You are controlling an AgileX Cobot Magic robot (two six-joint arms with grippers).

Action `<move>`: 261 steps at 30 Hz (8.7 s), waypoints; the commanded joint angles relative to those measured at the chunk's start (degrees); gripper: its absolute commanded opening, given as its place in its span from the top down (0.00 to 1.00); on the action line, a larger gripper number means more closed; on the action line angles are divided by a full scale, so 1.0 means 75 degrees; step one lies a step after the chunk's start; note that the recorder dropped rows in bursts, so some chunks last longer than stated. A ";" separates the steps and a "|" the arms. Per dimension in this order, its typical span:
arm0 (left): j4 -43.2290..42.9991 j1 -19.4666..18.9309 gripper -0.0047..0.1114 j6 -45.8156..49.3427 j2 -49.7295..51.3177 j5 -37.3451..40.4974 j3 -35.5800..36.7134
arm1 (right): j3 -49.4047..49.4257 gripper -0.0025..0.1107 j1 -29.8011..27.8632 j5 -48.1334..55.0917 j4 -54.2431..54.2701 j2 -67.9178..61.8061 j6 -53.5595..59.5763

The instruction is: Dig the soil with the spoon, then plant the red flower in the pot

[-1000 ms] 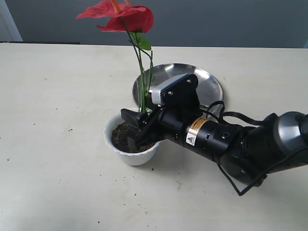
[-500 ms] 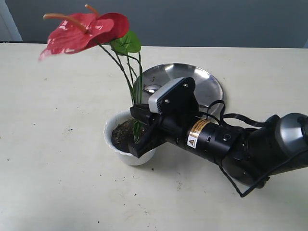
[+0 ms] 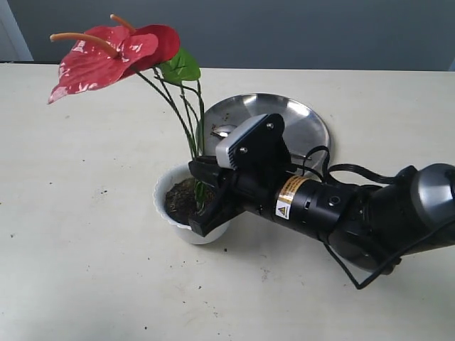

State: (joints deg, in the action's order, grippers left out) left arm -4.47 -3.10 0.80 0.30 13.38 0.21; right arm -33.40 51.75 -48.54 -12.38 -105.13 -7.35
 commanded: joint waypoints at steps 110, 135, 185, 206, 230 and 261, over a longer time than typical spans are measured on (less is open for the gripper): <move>0.0058 0.0054 0.96 -0.0029 -0.0041 -0.0013 -0.0028 | -0.0070 0.47 0.0037 0.3652 -0.1535 0.0361 -0.1664; 0.0058 0.0054 0.96 -0.0029 -0.0041 -0.0013 -0.0028 | -0.0070 0.35 0.0037 0.4568 -0.1318 0.0604 -0.1664; 0.0058 0.0054 0.96 -0.0029 -0.0041 -0.0013 -0.0028 | 0.0294 0.42 0.0051 0.3429 -0.0858 0.1192 -0.1425; 0.0058 0.0054 0.96 -0.0029 -0.0041 -0.0013 -0.0028 | 0.0294 0.98 0.0051 0.2784 -0.1328 0.1192 -0.1356; 0.0058 0.0054 0.96 -0.0029 -0.0041 -0.0013 -0.0028 | 0.0294 0.45 0.0051 0.1998 -0.0693 0.1192 -0.0164; 0.0058 0.0054 0.96 -0.0029 -0.0041 -0.0013 -0.0028 | 0.0385 0.45 0.0051 0.2682 -0.0136 0.1700 0.0028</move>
State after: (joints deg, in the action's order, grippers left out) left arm -4.47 -3.10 0.80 0.30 13.38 0.21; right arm -30.75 52.17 -29.81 -13.93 -93.17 -7.54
